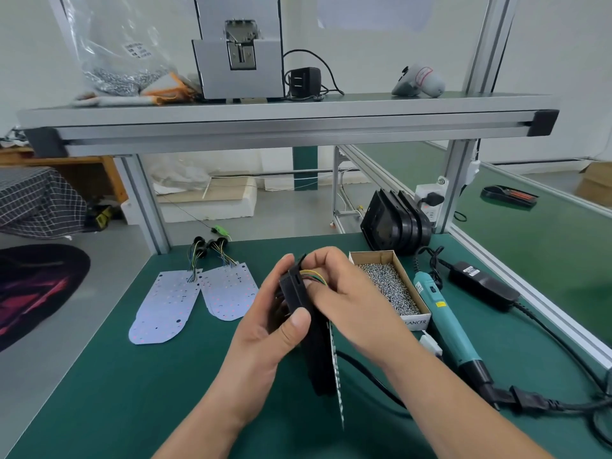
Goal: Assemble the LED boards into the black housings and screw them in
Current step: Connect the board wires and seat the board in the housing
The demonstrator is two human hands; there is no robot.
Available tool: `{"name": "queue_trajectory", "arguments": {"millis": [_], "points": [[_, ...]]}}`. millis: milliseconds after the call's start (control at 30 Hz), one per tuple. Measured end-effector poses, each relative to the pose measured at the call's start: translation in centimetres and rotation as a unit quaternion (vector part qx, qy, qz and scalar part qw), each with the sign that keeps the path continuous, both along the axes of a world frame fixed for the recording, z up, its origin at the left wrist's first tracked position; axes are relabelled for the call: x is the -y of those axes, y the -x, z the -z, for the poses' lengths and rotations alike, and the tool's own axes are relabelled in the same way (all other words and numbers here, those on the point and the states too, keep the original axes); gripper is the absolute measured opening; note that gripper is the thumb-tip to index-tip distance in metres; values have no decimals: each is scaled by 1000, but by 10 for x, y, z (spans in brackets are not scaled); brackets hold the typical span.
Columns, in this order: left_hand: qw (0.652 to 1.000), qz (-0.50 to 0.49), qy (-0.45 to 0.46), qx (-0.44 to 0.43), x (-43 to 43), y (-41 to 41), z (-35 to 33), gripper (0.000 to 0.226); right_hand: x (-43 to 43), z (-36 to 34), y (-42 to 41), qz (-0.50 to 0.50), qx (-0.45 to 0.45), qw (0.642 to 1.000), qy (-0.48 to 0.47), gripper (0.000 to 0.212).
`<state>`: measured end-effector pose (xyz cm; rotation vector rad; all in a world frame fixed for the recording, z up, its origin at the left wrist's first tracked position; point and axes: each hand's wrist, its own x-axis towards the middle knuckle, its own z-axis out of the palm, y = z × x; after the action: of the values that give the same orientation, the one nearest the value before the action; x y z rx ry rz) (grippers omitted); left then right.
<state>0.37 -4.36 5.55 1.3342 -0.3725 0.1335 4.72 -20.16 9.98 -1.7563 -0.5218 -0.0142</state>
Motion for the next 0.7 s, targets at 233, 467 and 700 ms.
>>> {"name": "queue_trajectory", "arguments": {"millis": [233,467,700], "points": [[999,-20,39,-19,5,-3,-2,72,-1,-1,1,9,6,1000,1,16],[997,-39,65,-29,1,-4,-2,87,4,10,3,32,-6,999,-41,61],[1000,-9,14,-20,2,0,-1,55,6,2,-1,-1,-7,1000,0,83]]}}
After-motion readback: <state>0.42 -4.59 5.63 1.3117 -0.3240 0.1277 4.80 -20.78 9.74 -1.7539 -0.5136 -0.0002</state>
